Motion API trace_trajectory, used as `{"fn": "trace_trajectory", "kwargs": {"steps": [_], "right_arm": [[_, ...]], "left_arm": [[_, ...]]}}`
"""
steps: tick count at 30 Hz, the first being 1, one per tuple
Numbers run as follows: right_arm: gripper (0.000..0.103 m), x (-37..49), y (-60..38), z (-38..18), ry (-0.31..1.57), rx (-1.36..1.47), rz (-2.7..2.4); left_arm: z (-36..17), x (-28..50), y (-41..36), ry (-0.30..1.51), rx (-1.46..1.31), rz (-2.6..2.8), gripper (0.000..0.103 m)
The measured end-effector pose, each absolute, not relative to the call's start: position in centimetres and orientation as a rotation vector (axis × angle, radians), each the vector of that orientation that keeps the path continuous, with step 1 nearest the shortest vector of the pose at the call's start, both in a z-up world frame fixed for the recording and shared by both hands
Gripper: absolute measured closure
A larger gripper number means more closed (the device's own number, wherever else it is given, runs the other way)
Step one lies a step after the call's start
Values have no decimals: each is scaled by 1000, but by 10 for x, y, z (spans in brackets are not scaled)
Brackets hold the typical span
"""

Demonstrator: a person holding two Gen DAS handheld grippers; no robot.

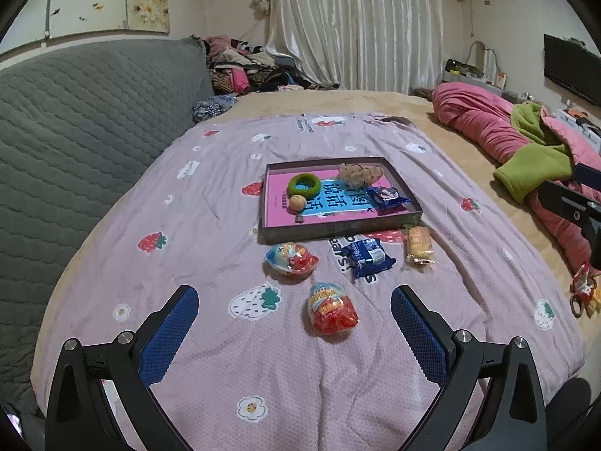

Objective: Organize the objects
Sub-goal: 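Withdraw both tools from the tray and move toward the red egg and cake bar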

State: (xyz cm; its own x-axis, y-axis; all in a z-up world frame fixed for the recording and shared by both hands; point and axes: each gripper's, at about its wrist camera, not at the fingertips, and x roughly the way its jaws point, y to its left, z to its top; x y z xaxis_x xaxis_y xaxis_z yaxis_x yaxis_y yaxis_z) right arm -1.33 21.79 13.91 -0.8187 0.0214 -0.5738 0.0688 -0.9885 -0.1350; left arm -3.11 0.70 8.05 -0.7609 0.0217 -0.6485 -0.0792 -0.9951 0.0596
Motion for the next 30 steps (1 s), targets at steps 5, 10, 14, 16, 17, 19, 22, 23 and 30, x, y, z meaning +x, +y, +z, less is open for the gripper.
{"fn": "trace_trajectory", "kwargs": {"steps": [5, 10, 14, 16, 17, 19, 22, 23, 30], "right_arm": [[1, -14, 219, 129, 225, 968, -2963], [1, -14, 219, 116, 218, 995, -2949], [1, -17, 220, 106, 218, 1020, -2944], [1, -19, 221, 102, 207, 1033, -2941], [1, -20, 222, 99, 205, 1038, -2938], [1, -22, 222, 94, 211, 1054, -2934], [1, -25, 222, 85, 217, 1077, -2925], [1, -26, 222, 82, 219, 1087, -2921], [1, -34, 223, 65, 223, 1136, -2900]], "left_arm": [[73, -33, 8, 131, -1086, 2881, 1], [62, -35, 6, 118, -1114, 2870, 1], [50, -38, 6, 121, -1144, 2864, 1], [46, -40, 6, 124, -1148, 2860, 1], [44, -40, 8, 126, -1151, 2861, 1], [39, -41, 9, 133, -1163, 2854, 1], [32, -44, 12, 139, -1177, 2842, 1], [29, -45, 14, 143, -1184, 2838, 1], [17, -50, 17, 135, -1208, 2824, 1]]}}
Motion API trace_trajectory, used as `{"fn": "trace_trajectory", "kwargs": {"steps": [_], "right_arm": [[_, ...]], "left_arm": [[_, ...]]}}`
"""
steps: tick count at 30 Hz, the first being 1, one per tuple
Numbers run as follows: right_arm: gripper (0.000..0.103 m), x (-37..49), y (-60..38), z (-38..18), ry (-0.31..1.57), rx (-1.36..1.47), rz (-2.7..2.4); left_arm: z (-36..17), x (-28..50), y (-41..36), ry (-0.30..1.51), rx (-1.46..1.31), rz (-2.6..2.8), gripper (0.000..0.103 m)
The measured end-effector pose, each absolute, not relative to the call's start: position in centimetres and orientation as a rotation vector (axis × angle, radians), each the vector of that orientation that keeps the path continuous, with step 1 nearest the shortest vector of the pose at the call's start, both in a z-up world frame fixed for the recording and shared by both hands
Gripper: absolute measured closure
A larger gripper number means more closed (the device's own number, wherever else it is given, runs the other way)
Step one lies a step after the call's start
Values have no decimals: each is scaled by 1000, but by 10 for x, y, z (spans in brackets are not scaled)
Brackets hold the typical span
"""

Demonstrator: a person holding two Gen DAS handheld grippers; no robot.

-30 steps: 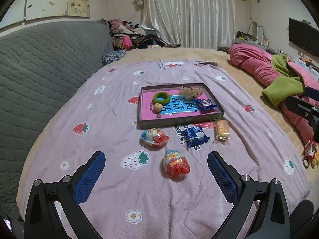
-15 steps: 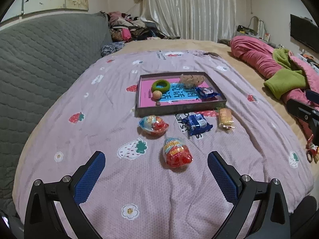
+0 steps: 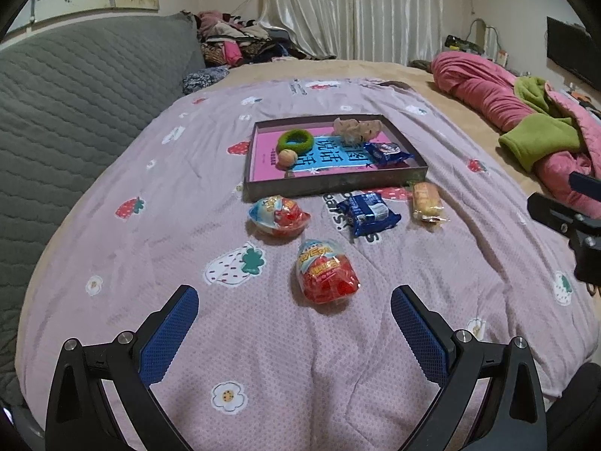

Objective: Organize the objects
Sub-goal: 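Withdraw both tools from the tray and move toward the red egg and cake bar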

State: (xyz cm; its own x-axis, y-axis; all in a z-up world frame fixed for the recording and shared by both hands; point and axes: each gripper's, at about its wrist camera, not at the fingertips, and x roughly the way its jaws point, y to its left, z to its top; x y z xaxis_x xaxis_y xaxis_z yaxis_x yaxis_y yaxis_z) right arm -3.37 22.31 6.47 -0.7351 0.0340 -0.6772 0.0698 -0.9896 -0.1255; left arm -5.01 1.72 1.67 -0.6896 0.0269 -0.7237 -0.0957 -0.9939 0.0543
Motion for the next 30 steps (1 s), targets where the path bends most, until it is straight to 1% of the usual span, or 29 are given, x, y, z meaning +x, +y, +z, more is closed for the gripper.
{"fn": "trace_trajectory", "kwargs": {"steps": [17, 22, 30], "right_arm": [[1, -46, 222, 44, 235, 1191, -2871], [1, -49, 223, 40, 264, 1201, -2872], [1, -66, 227, 36, 246, 1231, -2869]], "left_arm": [[-4, -60, 26, 147, -1256, 2791, 1], [-11, -65, 31, 185, -1270, 2789, 1], [-17, -78, 33, 161, -1294, 2776, 1]]}}
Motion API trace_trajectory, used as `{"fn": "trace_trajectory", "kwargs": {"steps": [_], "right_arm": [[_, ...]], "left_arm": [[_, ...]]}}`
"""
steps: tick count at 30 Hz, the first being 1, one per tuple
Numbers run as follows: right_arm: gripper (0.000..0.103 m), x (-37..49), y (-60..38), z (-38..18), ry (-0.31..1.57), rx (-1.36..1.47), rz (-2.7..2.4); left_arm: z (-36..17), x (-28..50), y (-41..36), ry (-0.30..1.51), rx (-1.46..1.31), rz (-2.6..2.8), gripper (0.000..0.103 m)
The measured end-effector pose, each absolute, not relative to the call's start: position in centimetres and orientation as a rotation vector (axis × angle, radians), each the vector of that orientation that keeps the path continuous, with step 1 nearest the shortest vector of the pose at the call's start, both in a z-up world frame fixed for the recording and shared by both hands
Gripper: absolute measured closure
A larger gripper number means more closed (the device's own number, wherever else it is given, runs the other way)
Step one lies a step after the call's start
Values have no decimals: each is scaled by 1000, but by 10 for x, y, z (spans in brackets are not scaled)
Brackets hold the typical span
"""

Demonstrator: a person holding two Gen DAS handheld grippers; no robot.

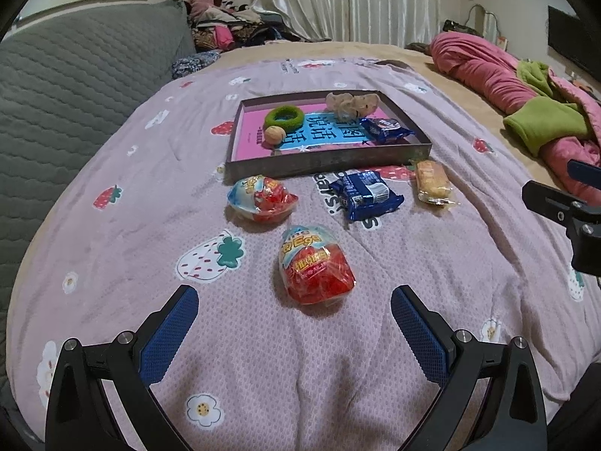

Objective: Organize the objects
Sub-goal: 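Withdraw both tools from the tray and move toward the red egg and cake bar, then grasp the red egg with the left tool while the right tool grasps the wrapped cake bar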

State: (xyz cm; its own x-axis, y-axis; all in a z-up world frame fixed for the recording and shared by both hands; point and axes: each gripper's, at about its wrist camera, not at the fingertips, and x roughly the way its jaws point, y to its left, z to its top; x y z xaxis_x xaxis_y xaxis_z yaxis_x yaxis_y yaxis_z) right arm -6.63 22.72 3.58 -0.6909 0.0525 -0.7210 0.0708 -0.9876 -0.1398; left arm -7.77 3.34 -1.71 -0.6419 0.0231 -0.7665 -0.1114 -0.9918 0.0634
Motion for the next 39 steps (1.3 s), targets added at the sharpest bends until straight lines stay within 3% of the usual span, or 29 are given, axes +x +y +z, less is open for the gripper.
{"fn": "trace_trajectory", "kwargs": {"steps": [39], "right_arm": [[1, -168, 229, -28, 141, 1450, -2838]], "left_arm": [[-61, -143, 39, 99, -1392, 2782, 1]]}}
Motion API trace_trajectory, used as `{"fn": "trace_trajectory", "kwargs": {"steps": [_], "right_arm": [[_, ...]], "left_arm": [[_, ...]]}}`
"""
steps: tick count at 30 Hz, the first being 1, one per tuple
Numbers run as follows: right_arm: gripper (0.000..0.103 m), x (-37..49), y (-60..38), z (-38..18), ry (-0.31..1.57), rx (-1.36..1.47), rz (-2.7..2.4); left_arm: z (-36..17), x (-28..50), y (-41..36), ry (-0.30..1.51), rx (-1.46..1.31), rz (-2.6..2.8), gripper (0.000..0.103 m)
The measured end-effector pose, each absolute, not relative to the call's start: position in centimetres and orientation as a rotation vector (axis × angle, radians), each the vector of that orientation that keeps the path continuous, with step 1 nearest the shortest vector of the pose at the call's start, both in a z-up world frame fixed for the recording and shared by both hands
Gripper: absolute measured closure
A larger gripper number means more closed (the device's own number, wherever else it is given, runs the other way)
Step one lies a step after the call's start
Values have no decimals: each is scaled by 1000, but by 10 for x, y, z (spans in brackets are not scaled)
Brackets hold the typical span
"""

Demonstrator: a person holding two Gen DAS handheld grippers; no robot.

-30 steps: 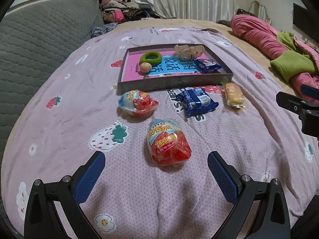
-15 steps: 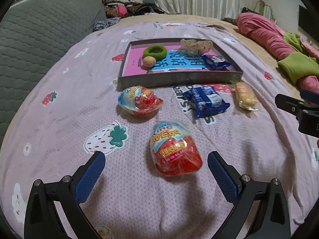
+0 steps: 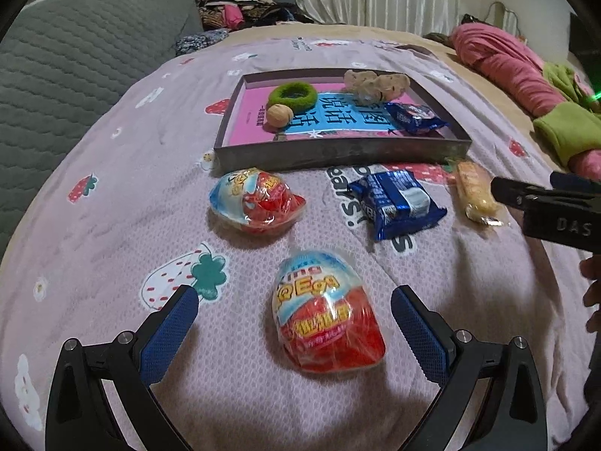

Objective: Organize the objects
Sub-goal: 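Grasp the red egg with the left tool while the right tool grasps the wrapped cake bar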

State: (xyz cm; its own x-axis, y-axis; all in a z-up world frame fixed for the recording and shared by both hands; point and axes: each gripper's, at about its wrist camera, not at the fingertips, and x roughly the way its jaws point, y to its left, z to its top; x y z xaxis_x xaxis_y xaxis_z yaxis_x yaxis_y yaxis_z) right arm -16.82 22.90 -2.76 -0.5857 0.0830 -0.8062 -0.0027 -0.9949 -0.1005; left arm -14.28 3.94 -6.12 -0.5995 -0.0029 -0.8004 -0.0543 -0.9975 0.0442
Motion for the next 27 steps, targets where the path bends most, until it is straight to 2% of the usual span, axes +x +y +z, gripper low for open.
{"fn": "trace_trajectory", "kwargs": {"steps": [15, 18, 20, 22, 24, 26, 27], "right_arm": [[1, -208, 228, -63, -71, -1462, 2635], [1, -213, 223, -69, -119, -1464, 2615], [10, -215, 220, -73, -135, -1473, 2616], [22, -217, 219, -78, -133, -1497, 2623], [27, -217, 218, -80, -120, -1500, 2639], [34, -216, 218, -79, -103, -1499, 2663], [41, -215, 219, -79, -93, -1500, 2674]], "left_arm": [[-85, -164, 31, 47, -1483, 2805, 1], [-90, -167, 28, 43, -1504, 2806, 1], [-92, -168, 26, 42, -1506, 2804, 1], [-95, -169, 25, 41, -1515, 2800, 1], [-96, -170, 23, 25, -1514, 2790, 1], [-97, -169, 23, 28, -1504, 2786, 1], [-97, -169, 23, 24, -1502, 2782, 2]]}}
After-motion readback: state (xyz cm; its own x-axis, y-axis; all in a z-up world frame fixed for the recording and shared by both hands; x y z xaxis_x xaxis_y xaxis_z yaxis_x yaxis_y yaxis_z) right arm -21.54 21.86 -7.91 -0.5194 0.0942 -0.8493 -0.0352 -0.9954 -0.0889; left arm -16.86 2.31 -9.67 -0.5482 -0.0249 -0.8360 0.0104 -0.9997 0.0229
